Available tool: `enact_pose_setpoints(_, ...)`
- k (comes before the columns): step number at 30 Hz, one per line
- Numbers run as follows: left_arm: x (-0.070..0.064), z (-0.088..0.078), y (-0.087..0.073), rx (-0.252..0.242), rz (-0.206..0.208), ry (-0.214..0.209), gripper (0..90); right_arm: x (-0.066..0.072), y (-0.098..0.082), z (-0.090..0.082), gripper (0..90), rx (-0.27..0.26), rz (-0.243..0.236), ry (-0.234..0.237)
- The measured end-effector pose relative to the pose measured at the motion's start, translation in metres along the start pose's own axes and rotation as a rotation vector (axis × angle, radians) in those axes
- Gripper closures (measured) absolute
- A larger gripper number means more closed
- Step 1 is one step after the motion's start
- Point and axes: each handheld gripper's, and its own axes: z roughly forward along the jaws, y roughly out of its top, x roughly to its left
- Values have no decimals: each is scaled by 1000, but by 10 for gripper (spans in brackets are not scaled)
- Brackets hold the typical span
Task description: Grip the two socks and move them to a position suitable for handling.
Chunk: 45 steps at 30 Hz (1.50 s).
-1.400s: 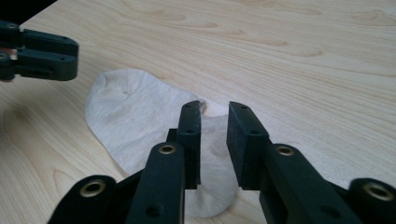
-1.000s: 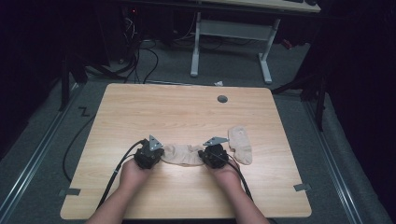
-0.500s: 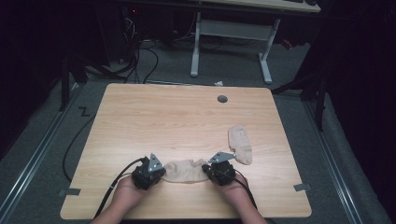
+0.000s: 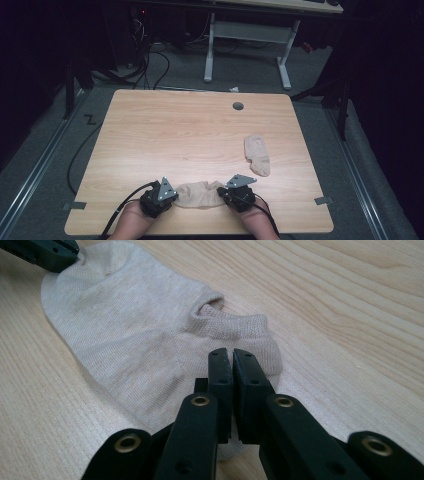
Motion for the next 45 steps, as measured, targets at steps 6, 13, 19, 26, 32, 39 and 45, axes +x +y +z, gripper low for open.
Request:
enact_pose_setpoints(6, 0, -2, -1, 3, -3, 1, 829, 4, -3, -3, 851, 2, -15, 1)
enact_pose_setpoints(13, 4, -12, 0, -49, -21, 29, 748, 0, 0, -13, 781, -55, -9, -18)
enact_pose_setpoints(19, 21, -24, -5, -103, -96, 67, 631, -36, -4, -27, 725, -88, 22, -203)
enact_pose_setpoints(26, 37, -27, -10, -143, -181, 27, 600, -74, -14, -35, 659, -70, 58, -378)
enact_pose_setpoints(32, 42, -27, -12, -143, -203, 31, 601, -92, -16, -24, 584, -30, 98, -399)
enact_pose_setpoints(39, 43, -27, -13, -140, -209, 30, 601, -99, -16, -19, 836, -2, 145, -402)
enact_pose_setpoints(45, 45, -29, -14, -153, -216, 33, 603, -92, -8, -31, 860, -62, 119, -419)
